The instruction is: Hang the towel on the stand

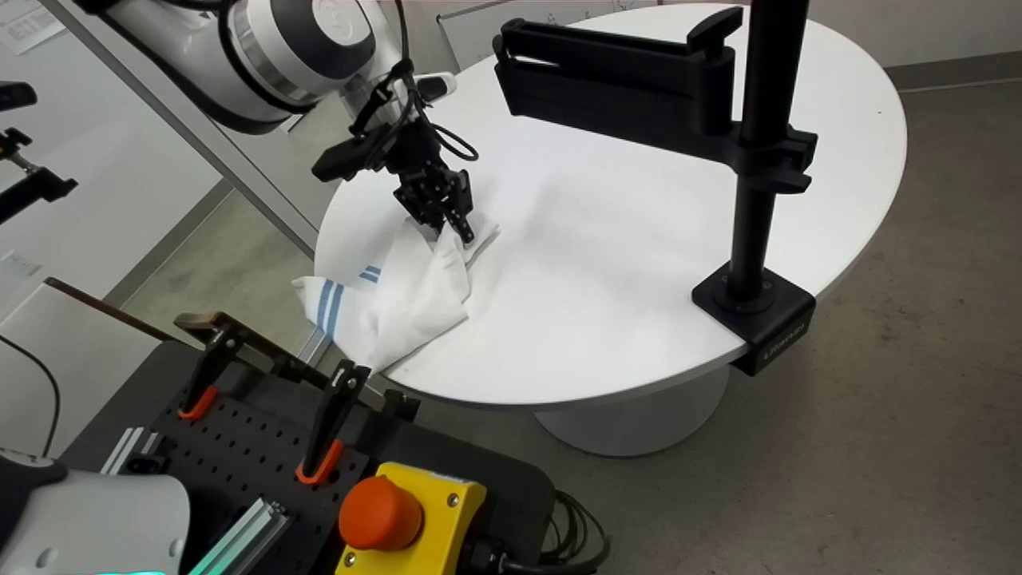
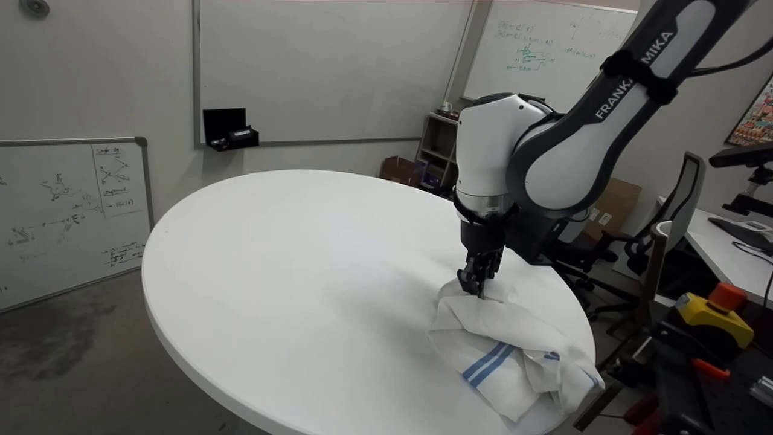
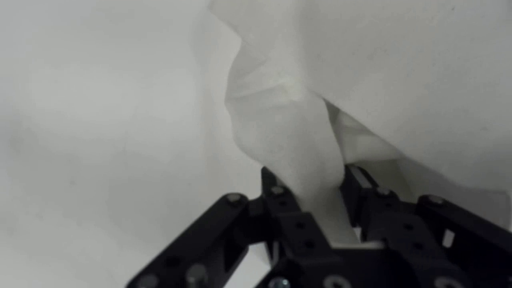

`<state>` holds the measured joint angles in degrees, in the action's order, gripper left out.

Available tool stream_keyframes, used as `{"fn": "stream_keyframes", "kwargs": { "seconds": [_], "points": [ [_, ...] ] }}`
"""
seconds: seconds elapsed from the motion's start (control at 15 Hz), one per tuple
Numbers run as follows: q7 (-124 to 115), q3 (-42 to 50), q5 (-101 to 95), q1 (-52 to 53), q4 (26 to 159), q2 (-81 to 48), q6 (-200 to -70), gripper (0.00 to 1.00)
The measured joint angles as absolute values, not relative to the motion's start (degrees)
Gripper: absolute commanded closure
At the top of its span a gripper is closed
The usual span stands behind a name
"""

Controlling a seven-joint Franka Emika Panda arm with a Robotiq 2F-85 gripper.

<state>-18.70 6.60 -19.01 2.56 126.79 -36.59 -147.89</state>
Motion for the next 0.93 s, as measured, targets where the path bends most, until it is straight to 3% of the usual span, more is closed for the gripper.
{"fn": "stream_keyframes", "kwargs": {
  "seconds": [0.07, 0.53, 0.93],
  "points": [
    [-18.70, 6.73, -18.97, 2.65, 126.72, -36.59, -147.88, 1.00],
    [-18.69, 8.01, -18.66, 2.83, 126.76, -33.72, -146.98, 0.99],
    [-17.69, 8.61, -18.64, 2.80, 129.30, -20.92, -139.27, 0.99]
  ]
}}
